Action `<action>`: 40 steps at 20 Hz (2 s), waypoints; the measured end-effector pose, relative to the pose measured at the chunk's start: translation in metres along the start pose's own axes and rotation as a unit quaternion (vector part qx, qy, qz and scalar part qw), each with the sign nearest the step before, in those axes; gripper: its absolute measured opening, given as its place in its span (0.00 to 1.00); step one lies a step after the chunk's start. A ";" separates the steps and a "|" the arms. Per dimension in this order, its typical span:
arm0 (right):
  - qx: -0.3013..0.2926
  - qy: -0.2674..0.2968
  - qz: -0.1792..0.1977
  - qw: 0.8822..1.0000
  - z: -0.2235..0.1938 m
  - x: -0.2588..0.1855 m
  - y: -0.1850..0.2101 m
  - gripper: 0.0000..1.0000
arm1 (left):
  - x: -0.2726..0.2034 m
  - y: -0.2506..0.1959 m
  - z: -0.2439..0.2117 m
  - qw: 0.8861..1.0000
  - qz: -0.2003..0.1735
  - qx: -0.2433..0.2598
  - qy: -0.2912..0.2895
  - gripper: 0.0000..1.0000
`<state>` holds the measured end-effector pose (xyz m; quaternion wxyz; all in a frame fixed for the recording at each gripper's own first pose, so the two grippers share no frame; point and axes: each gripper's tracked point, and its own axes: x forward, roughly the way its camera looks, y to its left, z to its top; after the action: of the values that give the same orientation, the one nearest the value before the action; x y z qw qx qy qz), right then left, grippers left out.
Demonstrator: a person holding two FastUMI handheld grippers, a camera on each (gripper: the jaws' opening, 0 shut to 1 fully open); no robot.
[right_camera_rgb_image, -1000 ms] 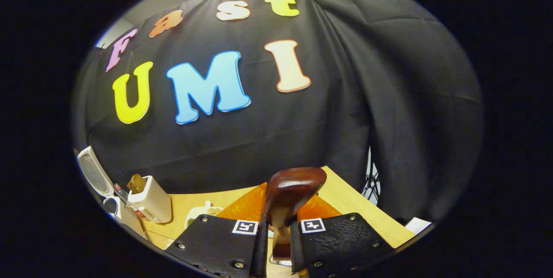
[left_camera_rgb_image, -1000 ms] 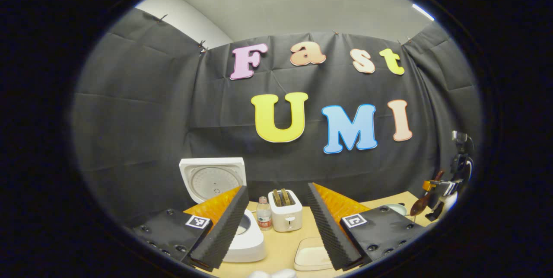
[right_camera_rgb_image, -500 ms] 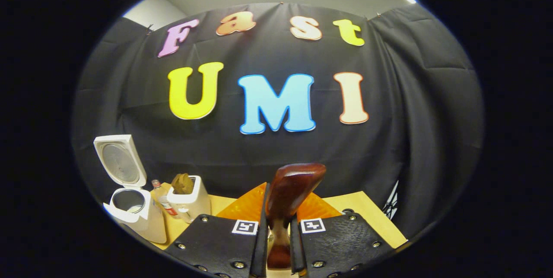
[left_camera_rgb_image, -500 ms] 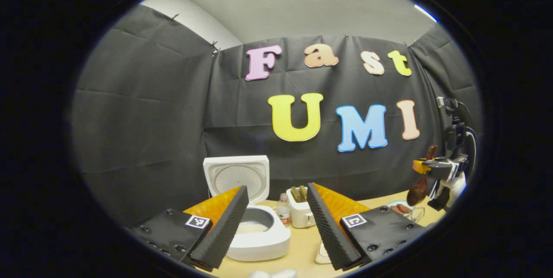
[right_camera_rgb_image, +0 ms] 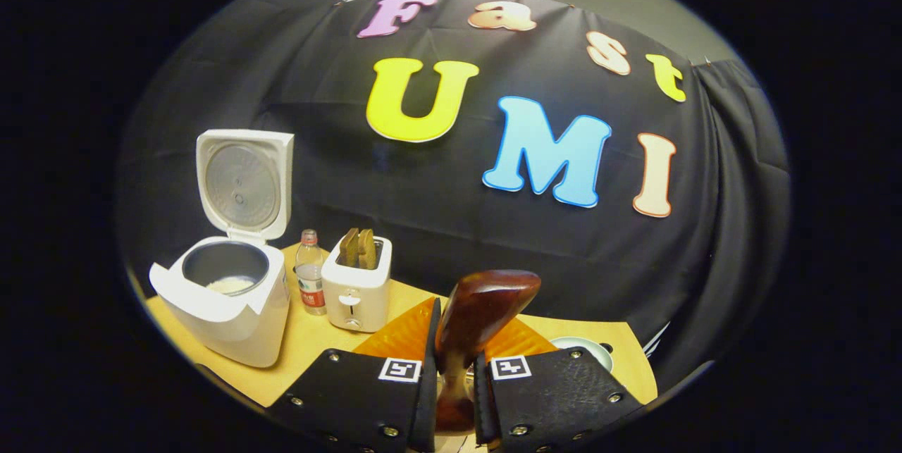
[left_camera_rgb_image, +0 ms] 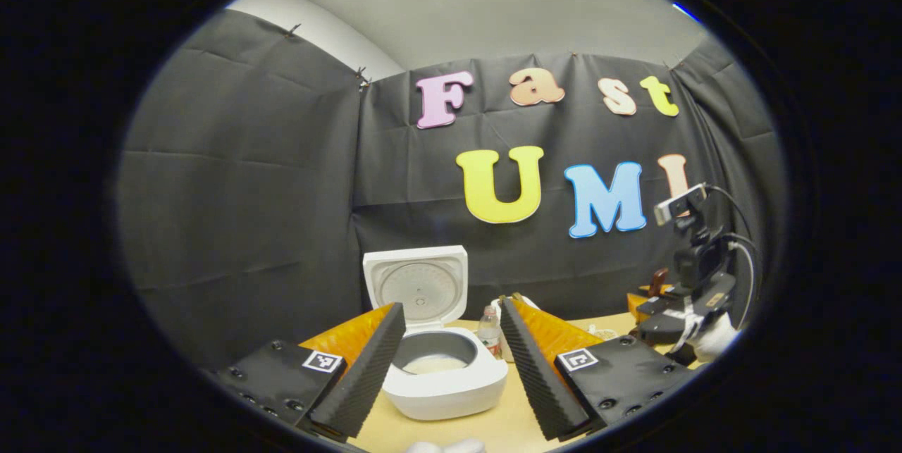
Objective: Close the left gripper, press the button to open the rice cooker; take a wooden spoon from the chopstick holder with the right hand, scoop a spoonful of rice and pour it into the rice cooker, then put the wooden spoon back into the chopstick holder.
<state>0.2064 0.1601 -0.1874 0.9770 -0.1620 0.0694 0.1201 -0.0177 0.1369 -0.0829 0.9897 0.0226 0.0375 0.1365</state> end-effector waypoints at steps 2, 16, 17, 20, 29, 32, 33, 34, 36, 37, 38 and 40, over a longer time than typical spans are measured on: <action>-0.038 0.015 0.005 0.999 -0.023 0.005 0.016 0.22 | -0.002 0.006 -0.001 1.000 0.004 0.005 -0.001 0.95; -0.126 0.125 0.036 0.983 -0.142 0.028 0.074 0.26 | 0.003 0.025 -0.031 1.000 0.007 0.016 0.014 0.94; -0.121 0.127 0.038 0.984 -0.145 0.028 0.077 0.26 | 0.004 0.027 -0.033 1.000 0.008 0.019 0.016 0.94; -0.097 0.135 0.043 0.985 -0.149 0.030 0.086 0.22 | 0.007 0.034 -0.036 1.000 0.009 0.019 0.019 0.94; 0.093 0.155 0.096 0.979 -0.129 0.028 0.130 0.22 | 0.006 0.046 -0.038 0.999 0.013 0.026 0.020 0.94; 0.210 0.173 0.120 0.955 -0.124 0.028 0.139 0.22 | 0.002 0.053 -0.034 0.999 0.017 0.032 0.018 0.94; 0.247 0.174 0.123 0.945 -0.123 0.028 0.137 0.22 | 0.002 0.055 -0.033 0.999 0.019 0.033 0.016 0.94; 0.272 0.171 0.123 0.939 -0.121 0.027 0.133 0.22 | 0.000 0.057 -0.033 0.999 0.020 0.034 0.015 0.94; 0.338 0.172 0.129 0.916 -0.121 0.027 0.128 0.22 | 0.001 0.060 -0.034 0.999 0.023 0.035 0.015 0.94; 0.373 0.176 0.130 0.902 -0.123 0.027 0.125 0.22 | 0.002 0.061 -0.035 0.999 0.025 0.036 0.012 0.94; 0.404 0.179 0.129 0.888 -0.126 0.028 0.122 0.22 | 0.004 0.062 -0.037 0.999 0.027 0.038 0.016 0.94; 0.454 0.177 0.133 0.863 -0.130 0.026 0.115 0.22 | 0.004 0.060 -0.046 0.999 0.026 0.037 0.027 0.94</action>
<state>0.1896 0.2280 -0.3486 0.8885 0.2920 0.3086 0.1731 -0.0332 0.1971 -0.1262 0.9830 0.0565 0.0681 0.1610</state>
